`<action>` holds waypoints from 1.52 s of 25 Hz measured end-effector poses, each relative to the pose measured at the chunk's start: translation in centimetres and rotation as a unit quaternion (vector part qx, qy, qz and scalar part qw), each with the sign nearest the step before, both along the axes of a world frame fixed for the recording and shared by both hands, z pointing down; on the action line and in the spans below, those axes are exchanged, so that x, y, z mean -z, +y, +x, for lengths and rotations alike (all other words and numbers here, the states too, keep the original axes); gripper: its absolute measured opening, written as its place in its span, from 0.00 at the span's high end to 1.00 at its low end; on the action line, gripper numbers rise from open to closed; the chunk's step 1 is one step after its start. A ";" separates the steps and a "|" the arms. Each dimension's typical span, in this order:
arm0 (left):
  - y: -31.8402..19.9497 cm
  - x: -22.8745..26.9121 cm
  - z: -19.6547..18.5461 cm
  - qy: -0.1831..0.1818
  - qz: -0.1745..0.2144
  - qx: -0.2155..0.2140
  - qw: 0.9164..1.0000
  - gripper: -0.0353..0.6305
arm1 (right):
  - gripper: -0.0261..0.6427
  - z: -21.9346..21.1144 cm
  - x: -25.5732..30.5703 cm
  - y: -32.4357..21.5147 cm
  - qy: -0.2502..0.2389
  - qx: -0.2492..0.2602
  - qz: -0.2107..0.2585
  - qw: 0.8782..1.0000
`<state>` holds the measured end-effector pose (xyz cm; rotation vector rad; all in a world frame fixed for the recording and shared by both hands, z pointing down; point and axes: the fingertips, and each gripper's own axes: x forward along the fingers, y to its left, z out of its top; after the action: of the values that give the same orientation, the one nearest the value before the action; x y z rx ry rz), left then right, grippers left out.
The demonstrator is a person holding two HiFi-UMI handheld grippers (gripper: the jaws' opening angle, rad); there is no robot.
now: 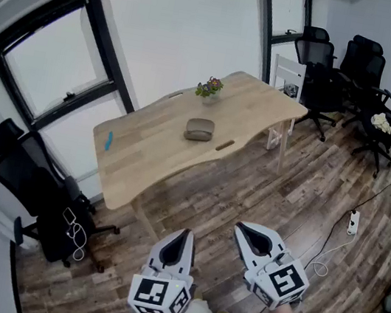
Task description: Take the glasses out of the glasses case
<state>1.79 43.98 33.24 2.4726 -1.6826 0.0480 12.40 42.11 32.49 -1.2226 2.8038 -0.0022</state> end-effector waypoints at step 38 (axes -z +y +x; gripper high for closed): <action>-17.5 -1.5 -6.8 -0.006 -0.007 -0.026 1.000 0.95 | 0.96 -7.7 -1.9 -17.2 -0.024 0.005 -0.033 0.999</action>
<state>-5.04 26.46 34.77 2.5109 -1.6161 0.0788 4.68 24.91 34.37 -1.2059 2.7905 -0.1246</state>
